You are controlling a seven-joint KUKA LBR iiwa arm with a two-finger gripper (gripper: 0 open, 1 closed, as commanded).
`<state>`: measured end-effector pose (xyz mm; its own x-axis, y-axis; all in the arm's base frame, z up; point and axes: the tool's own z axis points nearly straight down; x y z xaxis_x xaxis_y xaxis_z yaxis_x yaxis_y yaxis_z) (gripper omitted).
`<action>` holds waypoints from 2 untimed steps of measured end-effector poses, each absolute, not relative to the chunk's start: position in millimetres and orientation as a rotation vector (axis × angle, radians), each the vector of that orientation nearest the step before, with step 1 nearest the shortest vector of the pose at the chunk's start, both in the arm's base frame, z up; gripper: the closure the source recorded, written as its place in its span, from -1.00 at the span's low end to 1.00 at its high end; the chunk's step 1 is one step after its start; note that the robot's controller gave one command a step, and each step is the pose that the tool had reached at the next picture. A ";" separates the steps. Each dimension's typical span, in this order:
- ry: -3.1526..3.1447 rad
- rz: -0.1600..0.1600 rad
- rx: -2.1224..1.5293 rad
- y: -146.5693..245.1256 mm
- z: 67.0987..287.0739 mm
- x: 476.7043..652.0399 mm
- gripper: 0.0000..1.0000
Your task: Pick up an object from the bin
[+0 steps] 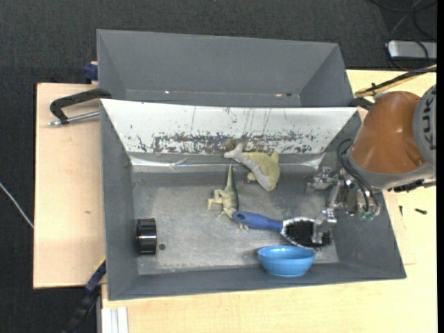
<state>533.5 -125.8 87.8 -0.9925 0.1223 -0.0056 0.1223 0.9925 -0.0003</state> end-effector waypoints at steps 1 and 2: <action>3.160 0.005 0.190 -125.1 87.1 527.9 1.00; 3.116 -0.004 -0.313 -117.4 202.3 525.5 1.00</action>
Offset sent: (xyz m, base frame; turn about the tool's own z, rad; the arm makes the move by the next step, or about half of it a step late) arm 0.0000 0.0000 0.0000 0.0000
